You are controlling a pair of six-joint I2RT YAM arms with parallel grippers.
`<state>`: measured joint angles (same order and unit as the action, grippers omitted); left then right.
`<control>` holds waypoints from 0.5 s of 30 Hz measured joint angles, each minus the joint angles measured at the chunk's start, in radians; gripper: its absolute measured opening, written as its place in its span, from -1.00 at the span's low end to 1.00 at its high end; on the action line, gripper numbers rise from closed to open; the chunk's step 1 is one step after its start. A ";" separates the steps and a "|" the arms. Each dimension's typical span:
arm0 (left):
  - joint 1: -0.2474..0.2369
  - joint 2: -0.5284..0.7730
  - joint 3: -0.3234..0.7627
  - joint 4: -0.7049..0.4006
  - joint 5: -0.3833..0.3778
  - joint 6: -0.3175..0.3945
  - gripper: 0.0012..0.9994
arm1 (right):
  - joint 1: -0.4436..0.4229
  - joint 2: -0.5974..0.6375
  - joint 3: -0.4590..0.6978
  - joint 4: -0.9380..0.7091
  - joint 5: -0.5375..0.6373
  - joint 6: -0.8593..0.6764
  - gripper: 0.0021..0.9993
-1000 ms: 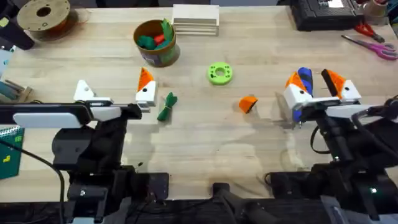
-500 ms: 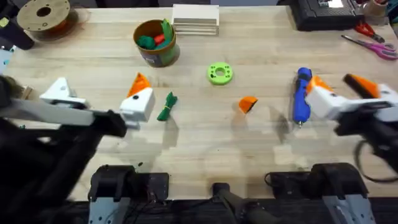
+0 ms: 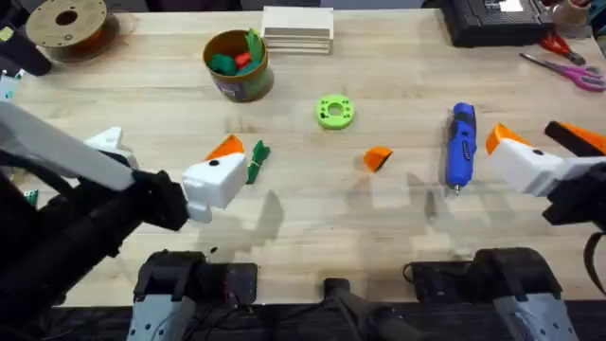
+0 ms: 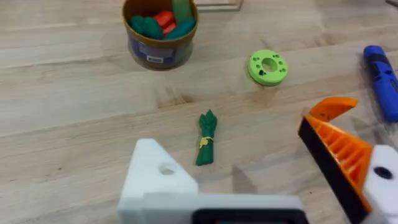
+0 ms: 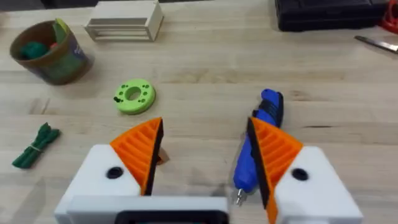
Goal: Pick up the gripper from the table and insert it into the empty holder that is missing its gripper. Then pick up a screw, insert it into the mounting hole, and use the screwdriver to tighten it. Finally, clean up the table by picking up the vegetable and placing it into the bucket.
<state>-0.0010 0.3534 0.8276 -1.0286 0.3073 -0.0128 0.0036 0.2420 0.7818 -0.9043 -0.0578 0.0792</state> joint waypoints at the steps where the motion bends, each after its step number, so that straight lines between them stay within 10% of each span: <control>1: 0.000 0.000 0.000 0.000 0.002 0.000 0.97 | 0.000 0.000 0.000 -0.001 0.000 0.000 0.57; 6: 0.000 0.000 0.000 -0.003 0.012 -0.003 0.85 | 0.000 0.000 0.000 -0.002 0.000 0.000 0.57; 12: 0.000 0.000 0.000 -0.008 0.014 0.004 -0.82 | 0.000 0.000 0.000 -0.002 0.000 0.000 0.57; 15: 0.000 0.000 0.000 -0.008 0.016 0.000 0.14 | 0.000 0.000 0.000 -0.002 0.000 0.000 0.57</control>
<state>-0.0010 0.3534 0.8279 -1.0364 0.3233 -0.0131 0.0036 0.2420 0.7818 -0.9067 -0.0579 0.0792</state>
